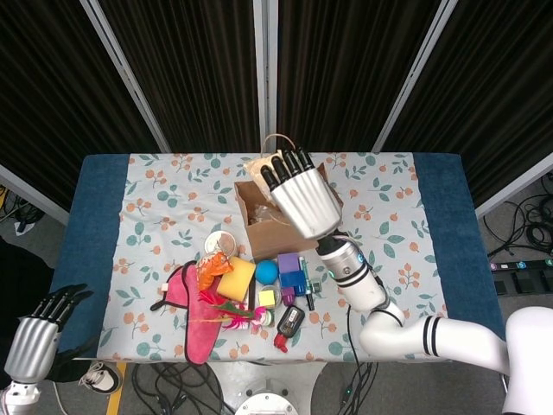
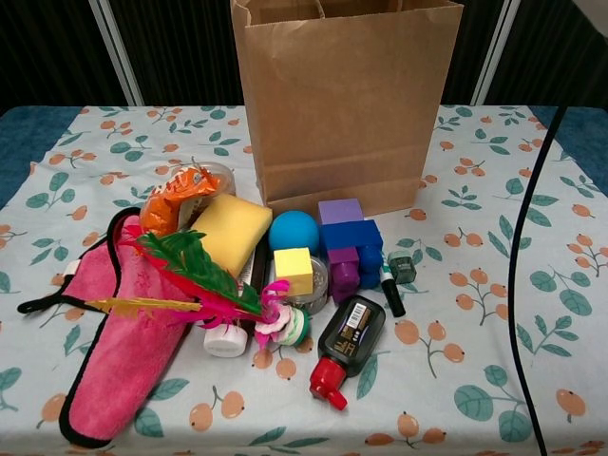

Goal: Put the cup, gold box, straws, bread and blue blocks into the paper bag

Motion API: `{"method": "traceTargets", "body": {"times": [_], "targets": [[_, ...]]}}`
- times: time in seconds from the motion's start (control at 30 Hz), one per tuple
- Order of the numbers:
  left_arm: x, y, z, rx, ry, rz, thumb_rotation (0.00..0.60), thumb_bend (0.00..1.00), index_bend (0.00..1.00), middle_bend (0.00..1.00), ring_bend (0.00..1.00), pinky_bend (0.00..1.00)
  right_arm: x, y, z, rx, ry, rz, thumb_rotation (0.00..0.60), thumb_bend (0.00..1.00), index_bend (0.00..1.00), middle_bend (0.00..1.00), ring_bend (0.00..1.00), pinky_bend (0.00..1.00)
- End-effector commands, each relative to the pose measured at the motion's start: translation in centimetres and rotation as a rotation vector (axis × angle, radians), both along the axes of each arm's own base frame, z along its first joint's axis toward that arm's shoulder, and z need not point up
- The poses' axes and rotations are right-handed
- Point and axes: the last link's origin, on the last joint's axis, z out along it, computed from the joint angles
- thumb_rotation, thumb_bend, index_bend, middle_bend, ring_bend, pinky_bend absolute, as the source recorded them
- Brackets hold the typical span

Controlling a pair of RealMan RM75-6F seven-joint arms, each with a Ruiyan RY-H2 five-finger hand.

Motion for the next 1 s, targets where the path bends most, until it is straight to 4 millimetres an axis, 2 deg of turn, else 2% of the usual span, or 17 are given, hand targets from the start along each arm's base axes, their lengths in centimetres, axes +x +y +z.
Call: {"method": "traceTargets", "body": {"times": [0.03,0.17,0.23,0.3,0.37,0.53,0.67,0.83,1.0], "targets": [[0.0,0.0,0.0,0.001,-0.003,0.001,0.6,0.17,0.29,0.31,0.21,0.26,-0.9,-0.4,-0.5,0.006,-0.001,-0.039,0.6,0.24,0.51,0.48,0.32,0.34],[-0.1,0.0,0.0,0.0,-0.003,0.002,0.6,0.17,0.29,0.31,0.21,0.26,-1.8,-0.9,-0.9,0.027,-0.001,-0.081,0.6,0.23,0.5,0.47,0.32,0.32],[-0.1,0.0,0.1,0.0,-0.003,0.004,0.6,0.17,0.29,0.31,0.21,0.26,-2.1,-1.1,-1.1,0.051,-0.001,-0.101,0.6,0.18,0.45,0.44,0.29,0.28],[-0.1,0.0,0.1,0.001,-0.003,0.004,0.6,0.17,0.29,0.31,0.21,0.26,-2.3,-1.1,-1.4,0.085,-0.003,-0.124,0.6,0.11,0.39,0.4,0.23,0.21],[-0.1,0.1,0.1,0.002,-0.002,0.003,0.6,0.17,0.29,0.31,0.21,0.26,-2.4,-1.1,-1.5,0.115,-0.005,-0.14,0.6,0.02,0.29,0.32,0.15,0.1],[-0.1,0.0,0.1,0.002,-0.002,0.004,0.6,0.17,0.29,0.31,0.21,0.26,-2.2,-1.0,-1.2,0.139,-0.025,-0.15,0.6,0.0,0.16,0.24,0.06,0.01],[-0.1,0.0,0.1,0.001,-0.002,0.004,0.6,0.17,0.29,0.31,0.21,0.26,-2.0,-0.9,-0.5,0.126,-0.048,-0.141,0.6,0.0,0.15,0.23,0.06,0.0],[-0.2,0.1,0.0,0.0,0.0,0.006,0.6,0.17,0.29,0.31,0.21,0.26,-1.7,-0.2,1.7,0.099,-0.119,-0.111,0.6,0.0,0.15,0.23,0.06,0.01],[-0.2,0.1,0.0,-0.001,0.001,0.008,0.6,0.17,0.29,0.31,0.21,0.26,-2.1,0.8,6.3,0.036,-0.191,-0.082,0.6,0.0,0.15,0.24,0.07,0.03]]}}
